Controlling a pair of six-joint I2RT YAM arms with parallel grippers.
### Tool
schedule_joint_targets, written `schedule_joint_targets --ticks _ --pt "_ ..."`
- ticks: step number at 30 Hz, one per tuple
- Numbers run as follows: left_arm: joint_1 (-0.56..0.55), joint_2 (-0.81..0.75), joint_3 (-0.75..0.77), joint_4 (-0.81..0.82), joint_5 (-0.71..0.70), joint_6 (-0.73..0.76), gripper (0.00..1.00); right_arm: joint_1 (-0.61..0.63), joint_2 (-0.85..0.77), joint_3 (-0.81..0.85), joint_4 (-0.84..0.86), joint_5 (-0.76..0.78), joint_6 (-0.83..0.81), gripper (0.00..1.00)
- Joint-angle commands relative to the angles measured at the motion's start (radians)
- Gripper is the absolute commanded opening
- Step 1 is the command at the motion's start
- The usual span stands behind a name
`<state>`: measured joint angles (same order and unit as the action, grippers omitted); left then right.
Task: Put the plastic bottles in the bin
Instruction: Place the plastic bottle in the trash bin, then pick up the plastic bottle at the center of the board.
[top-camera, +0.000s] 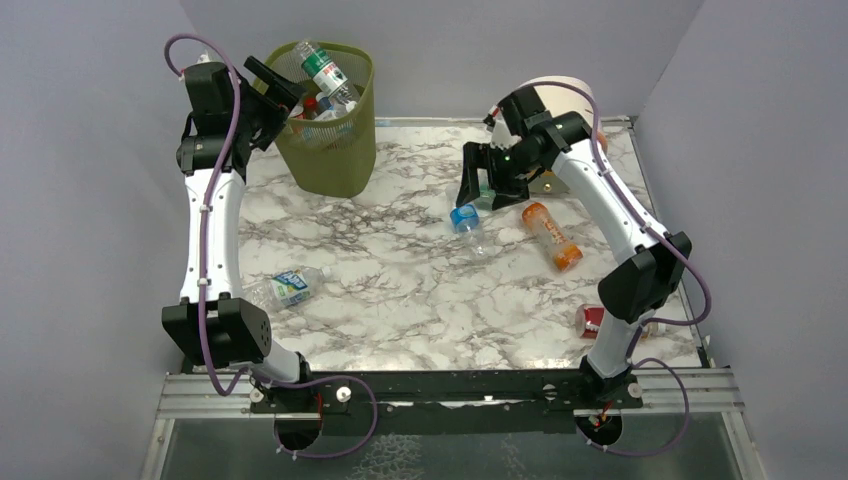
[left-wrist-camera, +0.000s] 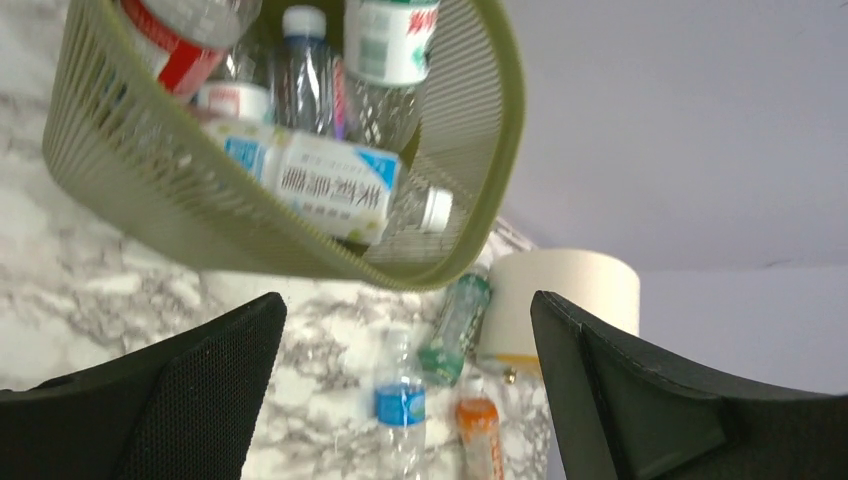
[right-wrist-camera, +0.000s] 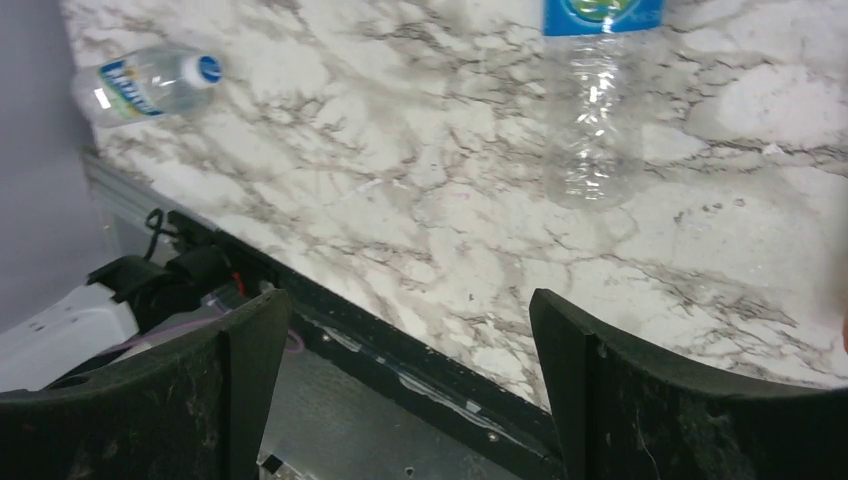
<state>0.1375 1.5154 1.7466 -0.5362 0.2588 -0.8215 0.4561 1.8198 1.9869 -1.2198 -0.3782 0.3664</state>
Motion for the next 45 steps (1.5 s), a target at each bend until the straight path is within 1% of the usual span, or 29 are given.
schedule_joint_targets --ticks 1,7,8,16,23,29,39,45 --pt "0.005 -0.066 -0.055 -0.105 0.119 -0.007 0.99 -0.007 0.015 -0.109 0.078 0.144 0.007 0.91" --pt "-0.001 -0.092 -0.158 -0.143 0.295 -0.023 0.99 -0.007 0.018 -0.248 0.161 0.187 -0.003 0.88" --pt "-0.003 -0.102 -0.174 -0.15 0.307 -0.021 0.99 -0.007 0.025 -0.26 0.172 0.196 -0.006 0.88" --pt "-0.018 -0.155 -0.259 -0.216 0.329 0.013 0.99 -0.007 0.13 -0.278 0.22 0.244 -0.042 0.88" --pt "-0.024 -0.155 -0.265 -0.261 0.34 0.041 0.99 -0.007 0.211 -0.272 0.238 0.31 -0.072 0.98" --pt "-0.027 -0.152 -0.262 -0.29 0.338 0.059 0.99 -0.007 0.26 -0.281 0.271 0.286 -0.081 0.98" --pt "-0.043 -0.121 -0.236 -0.292 0.336 0.061 0.99 0.024 0.282 -0.347 0.326 0.212 -0.085 0.94" --pt "-0.076 -0.096 -0.215 -0.291 0.329 0.058 0.99 0.039 0.28 -0.382 0.337 0.19 -0.089 0.81"
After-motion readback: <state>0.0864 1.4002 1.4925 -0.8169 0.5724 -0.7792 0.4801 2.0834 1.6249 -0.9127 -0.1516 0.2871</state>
